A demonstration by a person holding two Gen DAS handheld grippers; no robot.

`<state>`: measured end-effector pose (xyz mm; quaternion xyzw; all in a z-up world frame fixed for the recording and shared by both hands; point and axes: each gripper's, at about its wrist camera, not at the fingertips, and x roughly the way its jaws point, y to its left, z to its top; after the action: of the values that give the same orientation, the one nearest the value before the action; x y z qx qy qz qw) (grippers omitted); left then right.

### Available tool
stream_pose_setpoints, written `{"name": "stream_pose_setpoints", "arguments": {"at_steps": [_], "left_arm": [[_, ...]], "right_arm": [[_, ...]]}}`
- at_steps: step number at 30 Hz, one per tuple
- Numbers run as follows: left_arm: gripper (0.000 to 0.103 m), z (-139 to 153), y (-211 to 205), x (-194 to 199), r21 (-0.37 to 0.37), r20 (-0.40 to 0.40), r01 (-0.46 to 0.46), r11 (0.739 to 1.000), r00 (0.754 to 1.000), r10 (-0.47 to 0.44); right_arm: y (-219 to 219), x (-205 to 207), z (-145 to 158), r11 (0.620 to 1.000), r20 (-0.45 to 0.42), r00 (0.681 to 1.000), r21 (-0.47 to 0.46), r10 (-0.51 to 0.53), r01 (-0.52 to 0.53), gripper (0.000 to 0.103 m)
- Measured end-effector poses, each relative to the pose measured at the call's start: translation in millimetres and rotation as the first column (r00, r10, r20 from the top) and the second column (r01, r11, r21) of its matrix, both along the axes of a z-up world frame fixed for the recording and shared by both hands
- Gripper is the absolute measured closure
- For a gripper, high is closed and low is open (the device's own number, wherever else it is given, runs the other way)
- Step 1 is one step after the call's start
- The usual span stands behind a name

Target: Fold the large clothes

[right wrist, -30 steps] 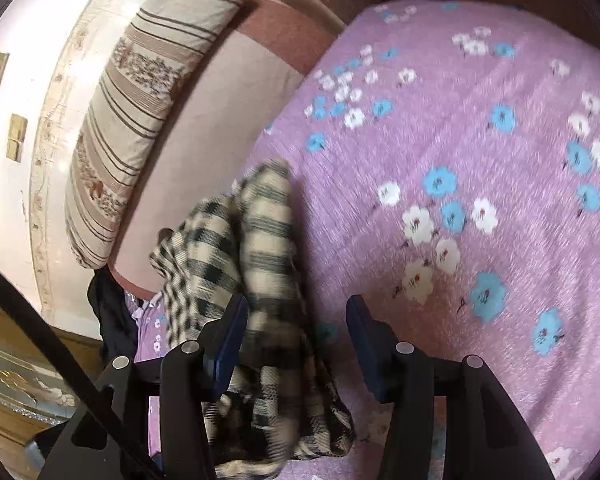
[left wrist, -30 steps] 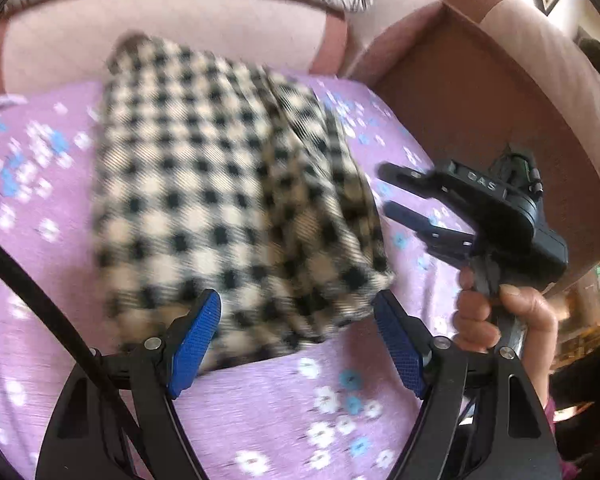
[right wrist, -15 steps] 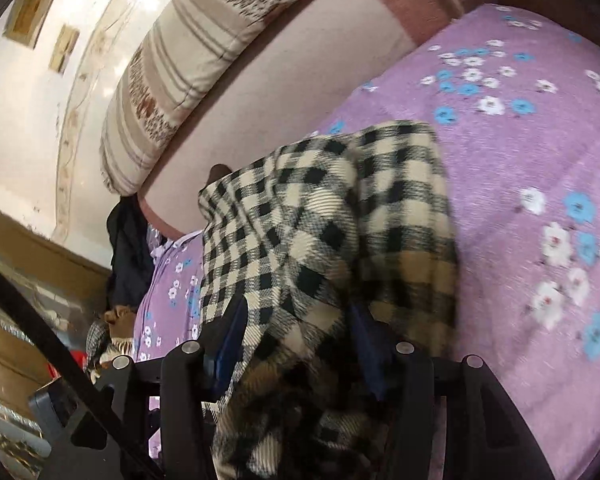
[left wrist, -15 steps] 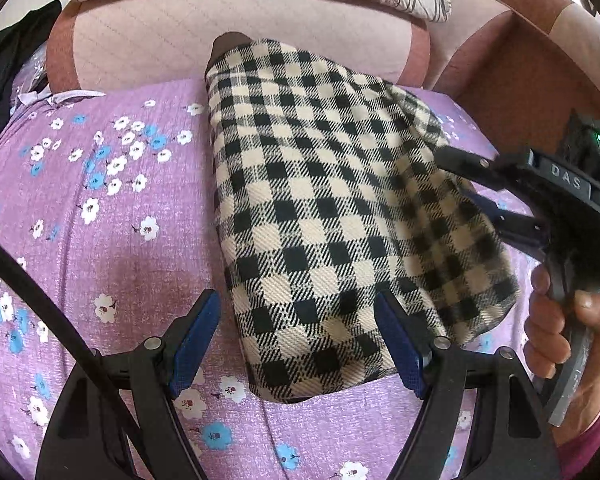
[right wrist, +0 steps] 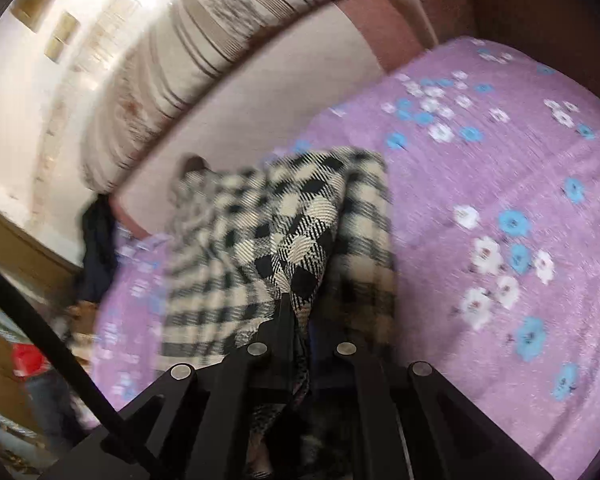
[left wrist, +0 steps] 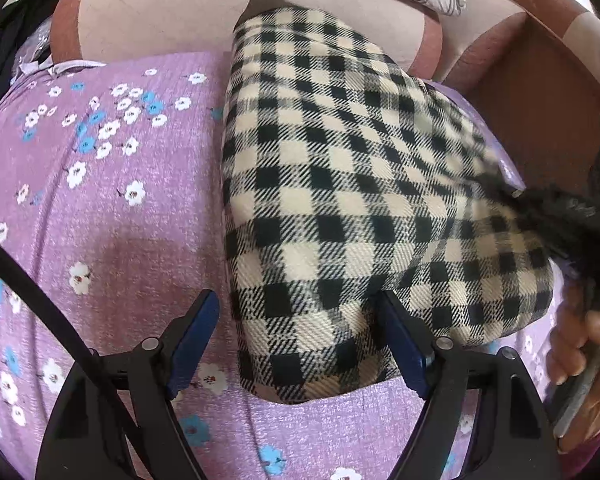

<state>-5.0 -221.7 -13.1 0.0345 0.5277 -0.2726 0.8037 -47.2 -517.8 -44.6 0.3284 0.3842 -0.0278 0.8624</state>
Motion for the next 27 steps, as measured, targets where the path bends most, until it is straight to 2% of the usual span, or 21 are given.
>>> {"name": "stream_pose_setpoints", "arguments": {"at_steps": [2, 5, 6, 7, 8, 9, 10, 15, 17, 18, 19, 22, 24, 25, 27], "left_arm": [[0.023, -5.4, -1.2, -0.6, 0.003, -0.014, -0.006, 1.000, 1.000, 0.006], [0.023, -3.8, 1.5, -0.7, -0.007, -0.017, -0.017, 1.000, 1.000, 0.017], [0.023, -0.7, 2.3, 0.1, -0.001, -0.008, -0.016, 1.000, 1.000, 0.016], [0.023, 1.7, 3.5, 1.2, 0.002, 0.008, -0.018, 1.000, 1.000, 0.018], [0.023, 6.7, 4.3, 3.1, 0.004, 0.032, -0.024, 1.000, 0.999, 0.024], [0.023, 11.5, 4.5, 6.2, 0.004, 0.052, -0.030, 1.000, 0.998, 0.029], [0.023, 15.2, 3.8, 10.8, 0.002, 0.064, -0.034, 0.999, 0.997, 0.033], [0.023, 16.8, -3.3, 45.1, -0.011, 0.068, -0.089, 0.996, 0.994, 0.090], [0.023, 12.9, -5.3, 58.4, -0.014, 0.051, -0.105, 0.994, 0.993, 0.106], [0.023, 12.3, -6.9, 61.1, -0.019, 0.046, -0.112, 0.994, 0.993, 0.113], [0.023, 10.9, -8.1, 65.9, -0.024, 0.044, -0.121, 0.992, 0.992, 0.122], [0.023, 7.7, -8.4, 74.6, -0.028, 0.041, -0.129, 0.991, 0.991, 0.131], [0.020, -2.3, -9.4, 75.7, -0.024, 0.043, -0.127, 0.992, 0.991, 0.128], [0.017, -7.0, -8.7, 74.0, -0.027, 0.042, -0.128, 0.991, 0.991, 0.129], [0.017, -18.9, -5.4, 73.2, -0.056, 0.008, -0.137, 0.989, 0.990, 0.138]], "right_arm": [[2.5, 3.9, -9.3, 1.000, -0.030, 1.000, -0.027, -0.006, 0.005, 0.097], [-3.1, 0.9, -5.2, 1.000, 0.006, 1.000, 0.014, -0.019, 0.019, 0.096], [-5.6, -1.7, -0.4, 1.000, 0.020, 0.999, 0.014, -0.028, 0.027, 0.089], [-7.4, -5.0, 3.7, 0.999, 0.027, 0.999, -0.007, -0.046, 0.046, 0.071], [-8.9, -6.1, 7.4, 0.997, 0.031, 0.997, -0.032, -0.067, 0.068, 0.057], [-11.5, -7.1, 9.3, 0.995, 0.037, 0.996, -0.046, -0.086, 0.088, 0.035], [-14.8, -6.4, 8.9, 0.994, 0.044, 0.994, -0.036, -0.099, 0.101, 0.032], [-24.5, 20.5, -8.1, 0.995, -0.018, 0.997, 0.064, -0.077, 0.078, 0.032], [-19.2, 37.3, -11.6, 0.998, -0.042, 0.998, 0.047, -0.042, 0.044, 0.032], [-16.3, 44.7, -9.7, 1.000, -0.043, 0.999, 0.011, -0.024, 0.024, 0.042], [-12.4, 51.6, -5.1, 0.999, -0.029, 1.000, -0.032, -0.001, 0.000, 0.064], [-6.7, 62.5, 9.3, 0.995, 0.024, 0.998, -0.087, 0.049, -0.047, 0.086], [-6.8, 65.6, 12.7, 0.990, 0.065, 0.995, -0.125, 0.072, -0.063, 0.089], [-7.7, 68.2, 8.4, 0.987, 0.054, 0.996, -0.149, 0.064, -0.056, 0.091], [-14.2, 77.1, -16.5, 0.989, -0.034, 0.999, -0.138, 0.042, -0.046, 0.091]]}}
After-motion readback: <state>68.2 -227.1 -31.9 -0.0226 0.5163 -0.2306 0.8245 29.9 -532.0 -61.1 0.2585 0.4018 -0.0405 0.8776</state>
